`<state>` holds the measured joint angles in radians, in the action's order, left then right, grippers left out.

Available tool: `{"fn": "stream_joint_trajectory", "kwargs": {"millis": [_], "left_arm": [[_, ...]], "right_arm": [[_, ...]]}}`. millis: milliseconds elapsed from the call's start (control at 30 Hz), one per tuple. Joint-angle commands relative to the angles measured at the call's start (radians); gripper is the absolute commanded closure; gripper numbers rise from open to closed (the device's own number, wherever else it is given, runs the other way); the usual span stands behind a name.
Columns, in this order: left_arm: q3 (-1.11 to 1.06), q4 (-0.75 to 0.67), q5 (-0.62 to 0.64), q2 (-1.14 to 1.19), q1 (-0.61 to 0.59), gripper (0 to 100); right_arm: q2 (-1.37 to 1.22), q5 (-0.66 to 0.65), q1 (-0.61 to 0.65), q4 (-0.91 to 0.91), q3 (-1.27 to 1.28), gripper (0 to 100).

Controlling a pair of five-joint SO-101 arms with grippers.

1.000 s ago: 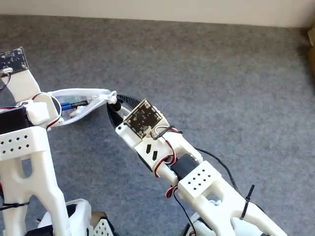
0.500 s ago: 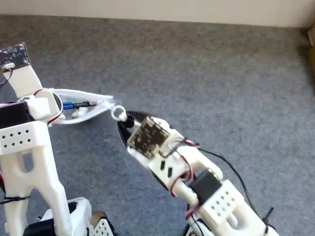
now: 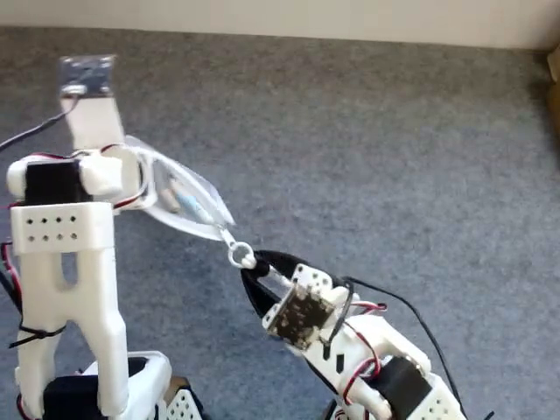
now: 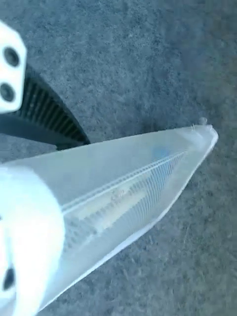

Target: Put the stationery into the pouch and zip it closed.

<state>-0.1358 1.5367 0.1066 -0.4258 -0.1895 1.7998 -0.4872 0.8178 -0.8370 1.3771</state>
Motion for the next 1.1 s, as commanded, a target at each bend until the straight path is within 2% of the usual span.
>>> {"fn": "stream_joint_trajectory", "kwargs": {"millis": [0, 333, 567, 1067], "left_arm": [[0.111, -0.003, -0.054, 0.001, 0.139, 77], [0.147, -0.006, -0.18, 0.007, 0.401, 77], [0.148, -0.046, -0.192, 0.001, 0.529, 77], [0.318, 0.025, -0.213, 0.001, 0.604, 77]], "right_arm": [[0.033, -0.037, 0.008, -0.022, 0.031, 99.3], [0.041, -0.034, 0.008, 0.002, 0.056, 99.3], [0.041, -0.034, 0.007, -0.001, 0.058, 99.3], [0.041, -0.034, -0.018, -0.001, 0.056, 99.3]]}}
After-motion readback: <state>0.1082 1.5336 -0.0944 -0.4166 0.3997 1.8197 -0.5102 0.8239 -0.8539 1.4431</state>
